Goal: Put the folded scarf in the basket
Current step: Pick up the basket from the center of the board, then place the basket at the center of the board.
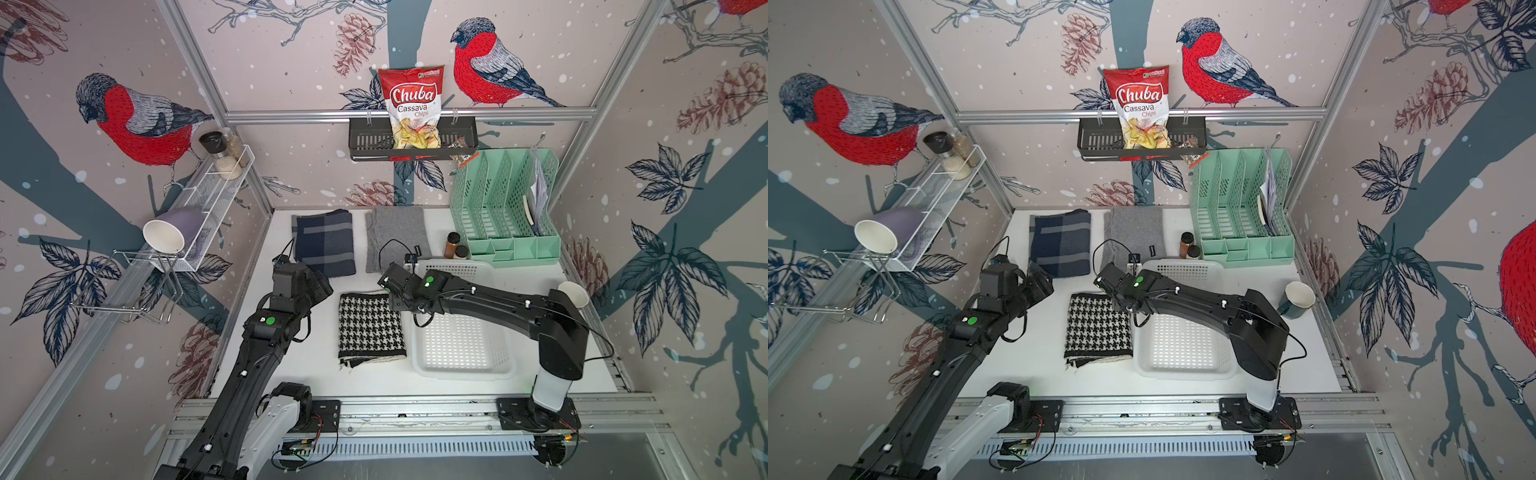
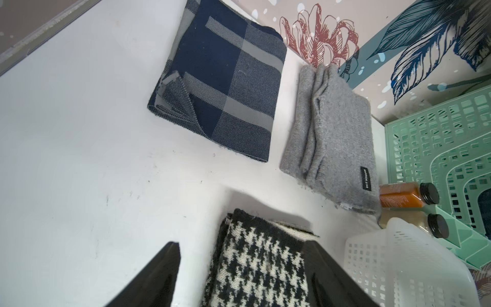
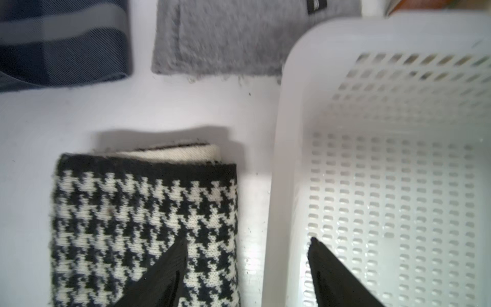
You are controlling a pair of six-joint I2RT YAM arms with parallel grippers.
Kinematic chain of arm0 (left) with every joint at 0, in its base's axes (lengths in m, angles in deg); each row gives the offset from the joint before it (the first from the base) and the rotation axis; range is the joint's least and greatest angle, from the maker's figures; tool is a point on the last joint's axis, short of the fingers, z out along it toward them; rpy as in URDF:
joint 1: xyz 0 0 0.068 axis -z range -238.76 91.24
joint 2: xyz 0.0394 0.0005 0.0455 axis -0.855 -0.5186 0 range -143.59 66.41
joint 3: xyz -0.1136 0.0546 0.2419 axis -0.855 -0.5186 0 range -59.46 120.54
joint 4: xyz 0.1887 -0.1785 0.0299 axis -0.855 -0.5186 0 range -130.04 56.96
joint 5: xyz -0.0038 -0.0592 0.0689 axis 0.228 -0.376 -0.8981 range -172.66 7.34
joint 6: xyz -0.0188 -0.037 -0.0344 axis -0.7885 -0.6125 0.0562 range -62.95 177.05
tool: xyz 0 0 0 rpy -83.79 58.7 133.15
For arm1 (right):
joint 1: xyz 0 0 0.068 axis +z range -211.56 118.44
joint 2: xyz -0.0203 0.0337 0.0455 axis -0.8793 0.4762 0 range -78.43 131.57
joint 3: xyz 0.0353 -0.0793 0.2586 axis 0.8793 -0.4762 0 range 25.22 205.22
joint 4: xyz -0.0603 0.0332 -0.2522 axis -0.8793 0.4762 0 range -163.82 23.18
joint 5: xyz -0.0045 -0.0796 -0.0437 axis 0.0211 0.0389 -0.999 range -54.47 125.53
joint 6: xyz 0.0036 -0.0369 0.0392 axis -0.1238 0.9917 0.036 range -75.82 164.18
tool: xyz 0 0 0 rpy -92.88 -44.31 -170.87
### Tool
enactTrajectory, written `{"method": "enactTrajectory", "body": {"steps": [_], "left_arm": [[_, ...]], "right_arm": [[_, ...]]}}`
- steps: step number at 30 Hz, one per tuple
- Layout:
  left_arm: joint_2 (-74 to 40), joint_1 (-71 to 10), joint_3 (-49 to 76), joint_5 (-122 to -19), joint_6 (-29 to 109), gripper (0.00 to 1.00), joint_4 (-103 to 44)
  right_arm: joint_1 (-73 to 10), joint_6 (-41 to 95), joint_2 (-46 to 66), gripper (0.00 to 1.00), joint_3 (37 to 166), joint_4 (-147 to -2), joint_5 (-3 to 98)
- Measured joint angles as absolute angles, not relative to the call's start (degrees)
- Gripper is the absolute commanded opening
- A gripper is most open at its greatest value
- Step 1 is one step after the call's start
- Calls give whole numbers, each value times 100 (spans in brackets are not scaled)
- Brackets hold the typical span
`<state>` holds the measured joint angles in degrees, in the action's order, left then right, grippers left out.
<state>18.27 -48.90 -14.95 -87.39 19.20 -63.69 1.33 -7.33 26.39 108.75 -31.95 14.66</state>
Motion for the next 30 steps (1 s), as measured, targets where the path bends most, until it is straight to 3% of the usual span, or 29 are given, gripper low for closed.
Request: {"method": "enactTrajectory", "body": {"steps": [15, 30], "left_arm": [[2000, -4774, -1460, -8848, 1697, 77, -6546], [1946, -4758, -1407, -8848, 1686, 76, -6544]], "right_arm": [[-118, -1172, 2790, 46, 10501, -3283, 1965], [-262, -1747, 2591, 0, 10748, -2693, 1501]]}}
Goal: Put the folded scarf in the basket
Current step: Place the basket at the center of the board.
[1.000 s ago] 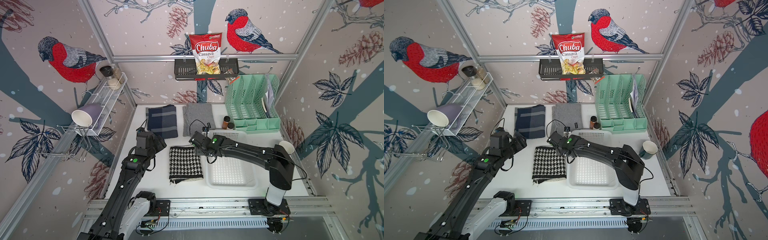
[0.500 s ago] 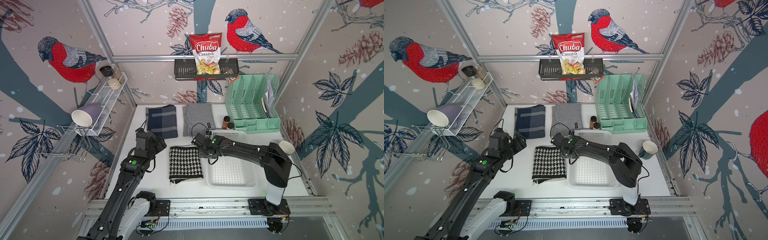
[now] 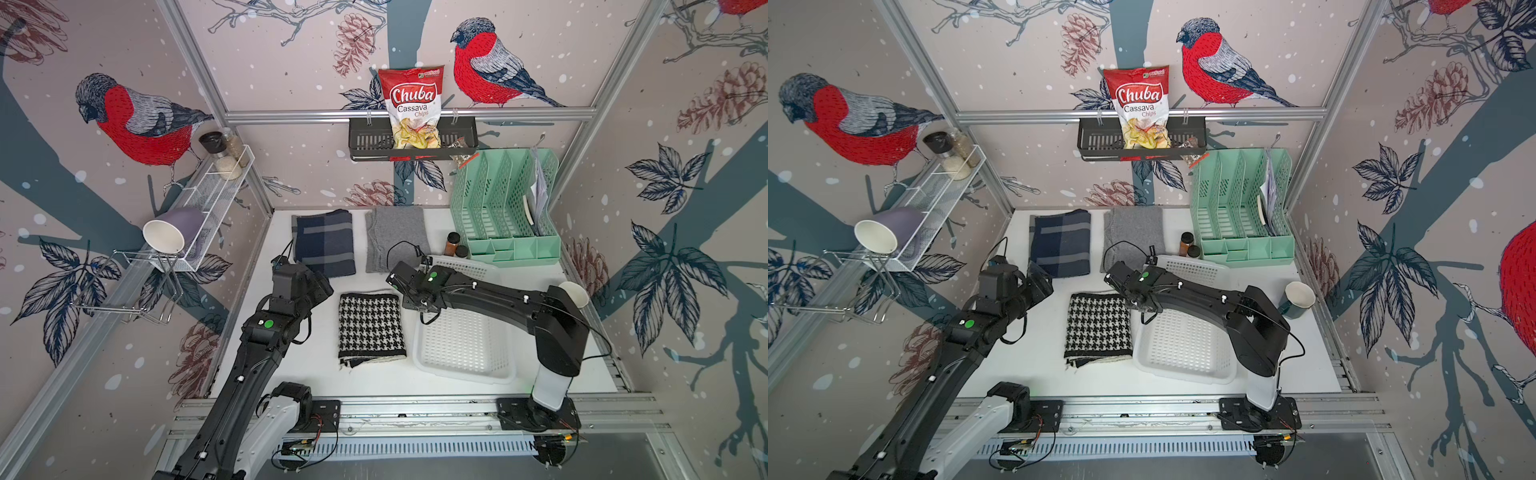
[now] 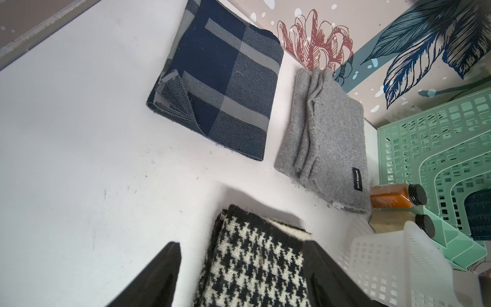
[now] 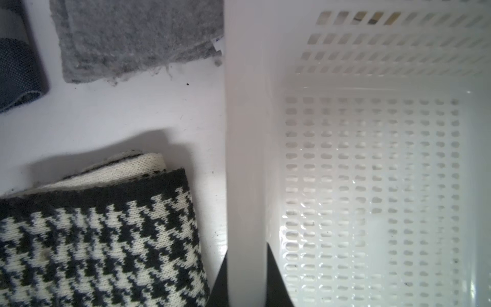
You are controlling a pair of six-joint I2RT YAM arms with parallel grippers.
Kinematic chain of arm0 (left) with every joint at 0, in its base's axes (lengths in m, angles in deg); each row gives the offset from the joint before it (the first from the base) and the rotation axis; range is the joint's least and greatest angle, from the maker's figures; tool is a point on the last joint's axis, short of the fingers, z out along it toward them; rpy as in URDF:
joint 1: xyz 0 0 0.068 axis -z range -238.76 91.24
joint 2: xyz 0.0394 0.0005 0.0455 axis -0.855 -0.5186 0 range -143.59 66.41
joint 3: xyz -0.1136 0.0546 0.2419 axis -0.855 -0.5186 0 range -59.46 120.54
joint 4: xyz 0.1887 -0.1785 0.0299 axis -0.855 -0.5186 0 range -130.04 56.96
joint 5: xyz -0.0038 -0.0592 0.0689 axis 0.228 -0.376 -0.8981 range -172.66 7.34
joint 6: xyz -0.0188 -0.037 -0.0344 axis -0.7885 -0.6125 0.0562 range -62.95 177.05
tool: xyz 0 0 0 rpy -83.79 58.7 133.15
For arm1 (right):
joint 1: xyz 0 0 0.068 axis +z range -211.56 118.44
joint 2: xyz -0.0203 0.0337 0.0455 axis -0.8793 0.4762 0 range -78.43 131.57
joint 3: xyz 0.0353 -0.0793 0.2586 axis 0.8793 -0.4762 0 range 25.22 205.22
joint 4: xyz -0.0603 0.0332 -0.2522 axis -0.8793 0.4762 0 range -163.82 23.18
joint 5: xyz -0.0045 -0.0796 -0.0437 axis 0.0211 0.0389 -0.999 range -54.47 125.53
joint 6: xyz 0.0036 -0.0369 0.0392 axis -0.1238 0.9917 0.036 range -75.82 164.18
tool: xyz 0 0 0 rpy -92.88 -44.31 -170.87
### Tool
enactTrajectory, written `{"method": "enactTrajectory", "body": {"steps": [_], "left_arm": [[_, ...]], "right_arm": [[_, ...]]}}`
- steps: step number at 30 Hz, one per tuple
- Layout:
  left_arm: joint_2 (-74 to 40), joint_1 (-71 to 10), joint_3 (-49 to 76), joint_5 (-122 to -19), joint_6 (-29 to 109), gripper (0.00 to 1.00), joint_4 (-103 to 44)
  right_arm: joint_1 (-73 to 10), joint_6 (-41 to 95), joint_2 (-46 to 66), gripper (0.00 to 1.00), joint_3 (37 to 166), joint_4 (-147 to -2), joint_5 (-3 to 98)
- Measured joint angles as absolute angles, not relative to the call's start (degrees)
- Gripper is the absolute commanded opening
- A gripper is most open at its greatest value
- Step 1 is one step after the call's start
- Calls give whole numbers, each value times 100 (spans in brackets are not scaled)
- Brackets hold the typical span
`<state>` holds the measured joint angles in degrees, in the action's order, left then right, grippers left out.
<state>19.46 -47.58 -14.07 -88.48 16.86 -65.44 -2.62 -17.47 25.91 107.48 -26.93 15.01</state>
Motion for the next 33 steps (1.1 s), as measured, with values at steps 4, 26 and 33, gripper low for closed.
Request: {"method": "enactTrajectory", "body": {"steps": [4, 26, 33], "left_arm": [[1924, -4750, -1364, -8846, 1682, 76, -6540], [1873, -4625, -1335, -8822, 1490, 74, -6533], [1830, -4586, -1340, -8822, 1415, 73, -6525]], "right_arm": [[-426, -2129, 2580, 0, 11012, -2461, 1523], [-2728, -4931, 2204, 0, 11449, -1491, 2588], [-3473, -5465, 2044, 0, 11146, -1488, 2983]]}}
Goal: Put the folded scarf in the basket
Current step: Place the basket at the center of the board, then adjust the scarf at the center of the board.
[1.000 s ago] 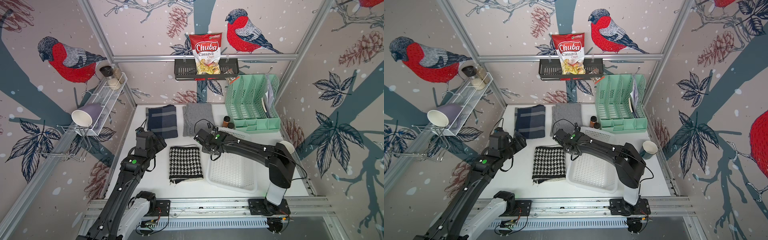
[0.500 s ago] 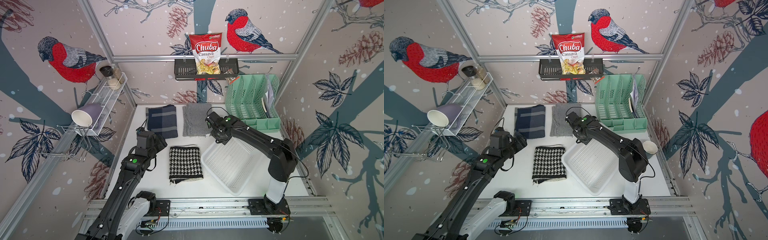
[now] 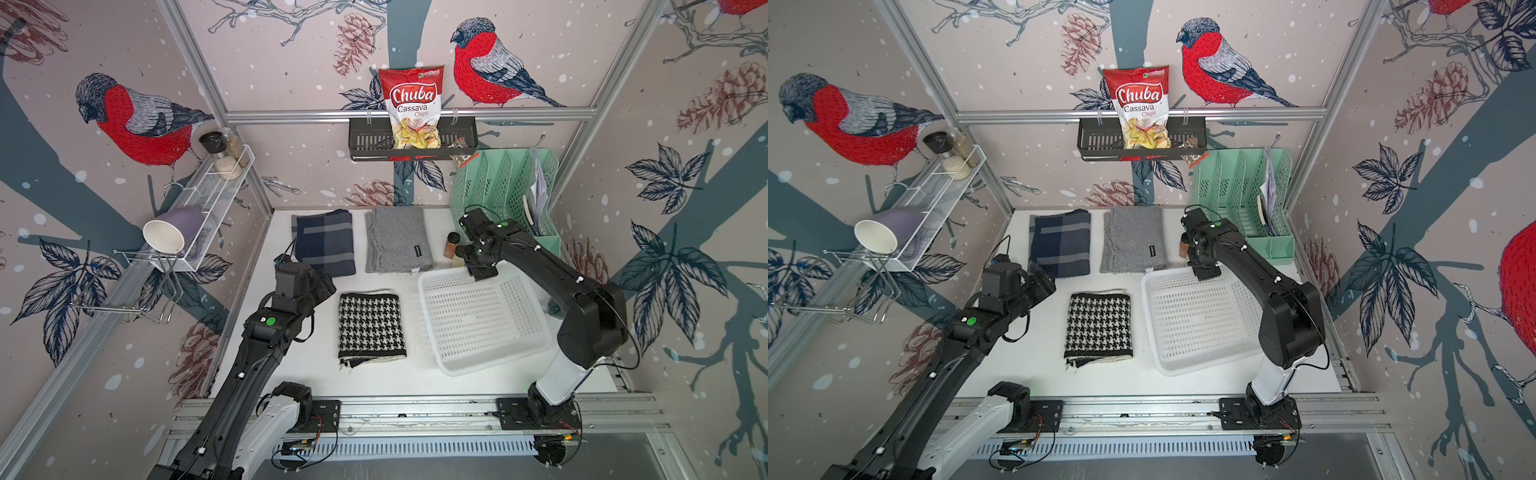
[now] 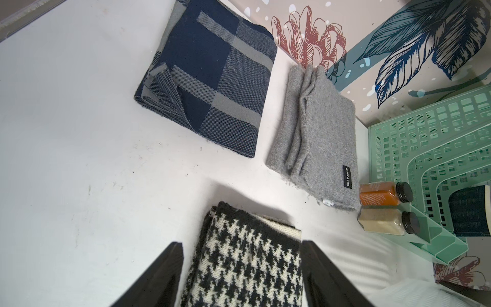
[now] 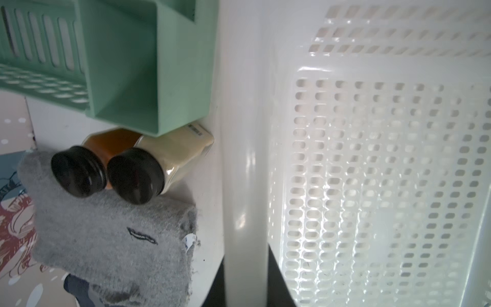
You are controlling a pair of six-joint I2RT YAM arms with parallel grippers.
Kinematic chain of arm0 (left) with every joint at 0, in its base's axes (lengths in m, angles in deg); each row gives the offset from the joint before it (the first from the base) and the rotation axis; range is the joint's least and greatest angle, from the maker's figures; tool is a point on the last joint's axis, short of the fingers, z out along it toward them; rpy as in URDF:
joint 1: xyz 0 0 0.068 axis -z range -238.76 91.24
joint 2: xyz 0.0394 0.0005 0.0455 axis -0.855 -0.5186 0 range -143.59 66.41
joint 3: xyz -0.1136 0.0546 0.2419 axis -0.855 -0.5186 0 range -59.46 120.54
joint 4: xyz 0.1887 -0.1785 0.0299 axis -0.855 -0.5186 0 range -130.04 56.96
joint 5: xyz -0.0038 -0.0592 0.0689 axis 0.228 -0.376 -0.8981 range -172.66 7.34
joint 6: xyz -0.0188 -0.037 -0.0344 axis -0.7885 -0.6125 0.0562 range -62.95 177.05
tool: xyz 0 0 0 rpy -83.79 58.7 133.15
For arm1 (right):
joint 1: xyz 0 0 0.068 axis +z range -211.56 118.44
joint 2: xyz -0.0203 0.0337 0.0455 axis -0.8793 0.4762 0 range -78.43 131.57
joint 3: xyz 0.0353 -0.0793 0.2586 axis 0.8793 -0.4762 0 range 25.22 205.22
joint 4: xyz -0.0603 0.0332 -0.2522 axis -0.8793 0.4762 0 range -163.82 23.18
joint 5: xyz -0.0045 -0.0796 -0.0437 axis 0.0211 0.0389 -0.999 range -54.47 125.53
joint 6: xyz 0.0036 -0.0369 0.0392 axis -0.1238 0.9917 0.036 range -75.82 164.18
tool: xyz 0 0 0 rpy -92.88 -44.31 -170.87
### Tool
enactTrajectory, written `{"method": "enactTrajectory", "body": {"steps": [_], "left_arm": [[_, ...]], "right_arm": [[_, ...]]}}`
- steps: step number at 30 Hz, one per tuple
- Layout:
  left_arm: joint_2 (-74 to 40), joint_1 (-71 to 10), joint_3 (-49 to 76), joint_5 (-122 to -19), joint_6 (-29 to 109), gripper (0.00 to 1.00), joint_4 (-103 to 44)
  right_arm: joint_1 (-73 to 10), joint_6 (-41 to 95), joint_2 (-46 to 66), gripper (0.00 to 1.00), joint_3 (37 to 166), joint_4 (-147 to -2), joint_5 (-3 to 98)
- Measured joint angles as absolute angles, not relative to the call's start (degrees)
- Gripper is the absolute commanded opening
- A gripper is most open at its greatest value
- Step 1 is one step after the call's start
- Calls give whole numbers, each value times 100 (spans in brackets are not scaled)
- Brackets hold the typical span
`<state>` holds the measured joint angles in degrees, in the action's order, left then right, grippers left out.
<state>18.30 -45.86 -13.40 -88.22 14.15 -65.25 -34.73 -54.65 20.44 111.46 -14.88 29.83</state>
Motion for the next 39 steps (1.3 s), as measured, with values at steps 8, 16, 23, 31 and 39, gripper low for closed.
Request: {"method": "enactTrajectory", "body": {"steps": [8, 16, 23, 31, 39], "left_arm": [[1742, -4520, -1536, -8826, 1339, 73, -6380], [1633, -4472, -1670, -8839, 1251, 72, -6210], [1469, -4413, -1689, -8824, 1249, 72, -6070], [1469, -4387, -1805, -8815, 1249, 74, -6031], [1382, -4385, -1890, -8732, 1269, 74, -6024]], "right_arm": [[-3676, -5819, 1985, 0, 10746, -1370, 3189], [-3679, -6022, 1789, 0, 10289, -1314, 3195], [-3685, -6077, 1723, 0, 10149, -1469, 3154], [-3720, -6133, 1717, 45, 10092, -1694, 3230], [-3724, -6140, 1557, 65, 10061, -1934, 3250]]}}
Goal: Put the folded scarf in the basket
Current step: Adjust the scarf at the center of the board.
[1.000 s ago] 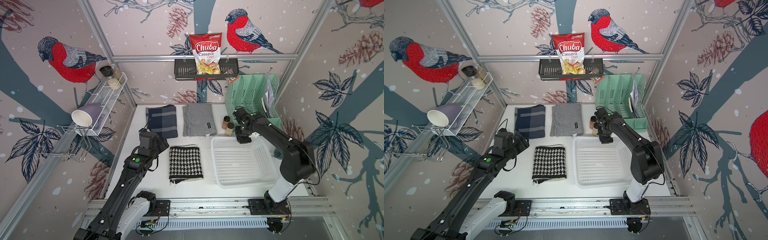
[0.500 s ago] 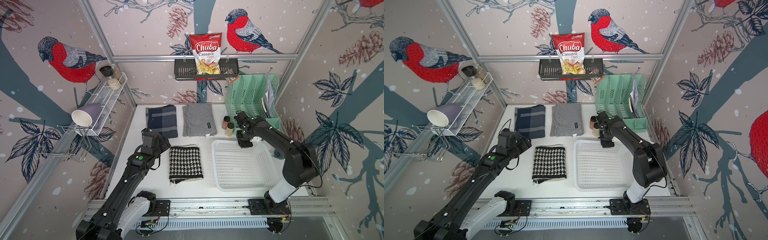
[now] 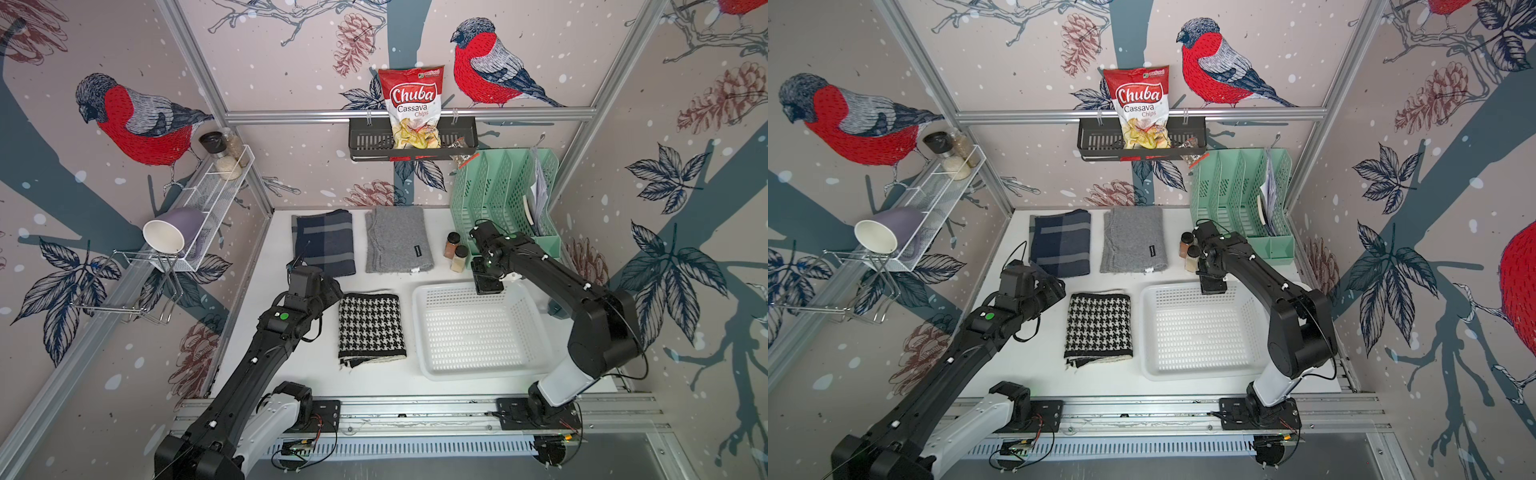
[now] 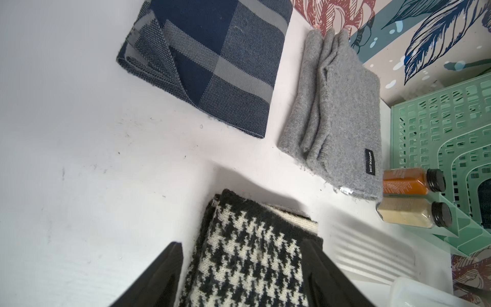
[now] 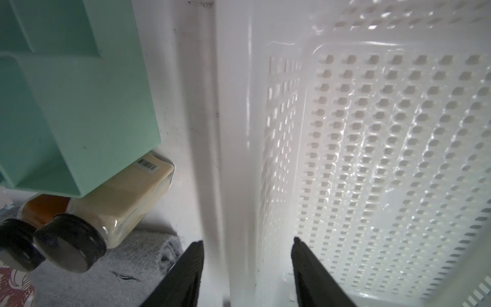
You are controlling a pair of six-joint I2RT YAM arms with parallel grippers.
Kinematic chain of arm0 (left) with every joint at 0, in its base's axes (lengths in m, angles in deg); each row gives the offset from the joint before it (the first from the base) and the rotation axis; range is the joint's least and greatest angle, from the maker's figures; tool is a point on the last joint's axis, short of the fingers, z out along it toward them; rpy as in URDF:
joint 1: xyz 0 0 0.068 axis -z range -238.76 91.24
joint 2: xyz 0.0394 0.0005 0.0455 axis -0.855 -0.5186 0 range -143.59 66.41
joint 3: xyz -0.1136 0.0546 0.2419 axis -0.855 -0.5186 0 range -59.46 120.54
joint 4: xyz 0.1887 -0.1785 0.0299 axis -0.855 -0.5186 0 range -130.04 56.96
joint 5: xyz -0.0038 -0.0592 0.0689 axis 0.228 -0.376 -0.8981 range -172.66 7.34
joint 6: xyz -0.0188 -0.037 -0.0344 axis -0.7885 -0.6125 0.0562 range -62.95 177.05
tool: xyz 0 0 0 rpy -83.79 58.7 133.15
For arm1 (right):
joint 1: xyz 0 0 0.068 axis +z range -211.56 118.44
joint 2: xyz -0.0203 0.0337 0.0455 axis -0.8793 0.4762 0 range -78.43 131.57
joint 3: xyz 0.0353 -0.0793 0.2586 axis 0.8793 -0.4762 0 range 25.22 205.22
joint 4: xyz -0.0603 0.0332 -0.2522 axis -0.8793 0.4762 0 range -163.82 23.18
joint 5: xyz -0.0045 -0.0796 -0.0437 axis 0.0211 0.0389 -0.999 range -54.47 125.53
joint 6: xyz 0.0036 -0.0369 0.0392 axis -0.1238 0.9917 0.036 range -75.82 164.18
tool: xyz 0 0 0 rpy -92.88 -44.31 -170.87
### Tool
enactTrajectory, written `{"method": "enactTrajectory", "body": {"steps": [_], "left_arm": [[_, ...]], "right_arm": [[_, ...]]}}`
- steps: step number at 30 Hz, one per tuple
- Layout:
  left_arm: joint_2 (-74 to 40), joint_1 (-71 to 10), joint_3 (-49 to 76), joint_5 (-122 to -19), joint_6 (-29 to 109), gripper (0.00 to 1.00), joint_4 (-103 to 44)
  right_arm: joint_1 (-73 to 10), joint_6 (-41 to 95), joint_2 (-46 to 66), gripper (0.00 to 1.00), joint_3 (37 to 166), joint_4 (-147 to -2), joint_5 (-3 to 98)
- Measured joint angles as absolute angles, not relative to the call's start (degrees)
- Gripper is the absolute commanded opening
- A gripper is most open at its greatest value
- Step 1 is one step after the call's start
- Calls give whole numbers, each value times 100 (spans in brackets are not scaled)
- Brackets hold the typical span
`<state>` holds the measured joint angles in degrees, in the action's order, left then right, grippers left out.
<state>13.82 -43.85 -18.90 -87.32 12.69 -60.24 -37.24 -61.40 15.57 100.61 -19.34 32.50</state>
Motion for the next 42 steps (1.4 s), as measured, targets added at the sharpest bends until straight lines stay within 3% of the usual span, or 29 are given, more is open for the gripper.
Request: {"method": "enactTrajectory", "body": {"steps": [7, 11, 17, 25, 28, 36, 42], "left_arm": [[912, -4380, -1897, -8608, 1542, 72, -6007], [558, -4380, -1897, -8582, 1761, 69, -5976], [-203, -4380, -1814, -8376, 2196, 54, -5727], [-1128, -4413, -1698, -8013, 2598, 38, -5423], [-1355, -4420, -1698, -7921, 2637, 33, -5303], [-1536, -4431, -1871, -7814, 2521, 0, -4982], [-1346, -4431, -2131, -7950, 2119, 0, -4772]], "right_arm": [[-3668, -6024, 1046, 75, 10042, -1991, 3115], [-3191, -5707, 582, 74, 10070, -2089, 2590], [-2304, -3834, 10, 74, 9832, -3198, 1366], [-1537, -1530, -200, 73, 9316, -4358, 1270], [-1355, -1172, -198, 72, 9244, -4529, 1412], [-1311, -853, -98, 70, 9218, -4758, 1624], [-1207, -827, 117, 69, 9301, -4800, 1720]]}}
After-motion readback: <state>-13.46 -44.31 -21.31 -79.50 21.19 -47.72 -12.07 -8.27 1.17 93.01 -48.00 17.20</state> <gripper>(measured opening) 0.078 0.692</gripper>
